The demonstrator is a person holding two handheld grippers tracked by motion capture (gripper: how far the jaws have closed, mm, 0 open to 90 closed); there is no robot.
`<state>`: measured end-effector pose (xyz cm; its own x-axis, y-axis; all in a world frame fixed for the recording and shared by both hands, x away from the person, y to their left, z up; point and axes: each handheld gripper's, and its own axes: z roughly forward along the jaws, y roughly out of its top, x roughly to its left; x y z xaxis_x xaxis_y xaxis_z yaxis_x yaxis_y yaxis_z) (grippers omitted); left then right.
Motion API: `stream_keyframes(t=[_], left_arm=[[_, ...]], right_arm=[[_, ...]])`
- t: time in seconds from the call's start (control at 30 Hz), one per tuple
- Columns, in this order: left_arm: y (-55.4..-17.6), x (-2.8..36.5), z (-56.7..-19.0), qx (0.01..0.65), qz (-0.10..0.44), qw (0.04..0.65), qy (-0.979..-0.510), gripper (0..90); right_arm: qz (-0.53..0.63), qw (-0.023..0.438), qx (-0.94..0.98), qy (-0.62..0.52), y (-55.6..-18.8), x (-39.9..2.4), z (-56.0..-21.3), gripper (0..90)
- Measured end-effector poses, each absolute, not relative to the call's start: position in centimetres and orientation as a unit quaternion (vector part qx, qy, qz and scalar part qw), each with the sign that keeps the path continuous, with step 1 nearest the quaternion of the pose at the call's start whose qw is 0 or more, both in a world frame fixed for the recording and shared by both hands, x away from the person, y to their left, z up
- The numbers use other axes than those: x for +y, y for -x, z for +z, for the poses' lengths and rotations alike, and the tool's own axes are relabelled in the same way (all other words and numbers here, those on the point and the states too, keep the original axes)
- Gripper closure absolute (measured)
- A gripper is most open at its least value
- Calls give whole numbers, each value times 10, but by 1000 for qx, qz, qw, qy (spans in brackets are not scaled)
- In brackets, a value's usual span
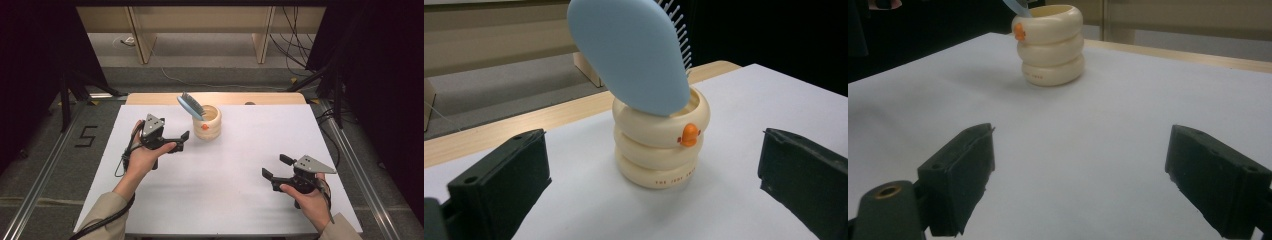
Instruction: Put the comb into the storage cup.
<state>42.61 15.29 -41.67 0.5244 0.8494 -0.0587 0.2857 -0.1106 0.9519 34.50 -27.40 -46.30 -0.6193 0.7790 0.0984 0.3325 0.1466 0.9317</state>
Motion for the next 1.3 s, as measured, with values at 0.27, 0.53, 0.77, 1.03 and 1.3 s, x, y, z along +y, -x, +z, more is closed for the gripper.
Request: stream_keyframes(t=[0.27, 0.53, 0.77, 1.03, 1.3], left_arm=[[-415, 160, -420, 407, 267, 528, -696, 0], [-404, 162, -425, 402, 265, 527, -701, 0], [-394, 165, -430, 399, 260, 527, -704, 0], [-386, 164, -438, 393, 254, 524, -712, 0], [-380, 168, -442, 393, 252, 523, -713, 0]], right_arm=[[530, 211, 727, -383, -345, -274, -463, 132], [530, 211, 726, -383, -345, -274, -462, 132], [530, 212, 727, -382, -345, -274, -462, 132], [531, 212, 726, -382, -345, -274, -462, 132], [531, 213, 726, -381, -345, -275, -462, 131]])
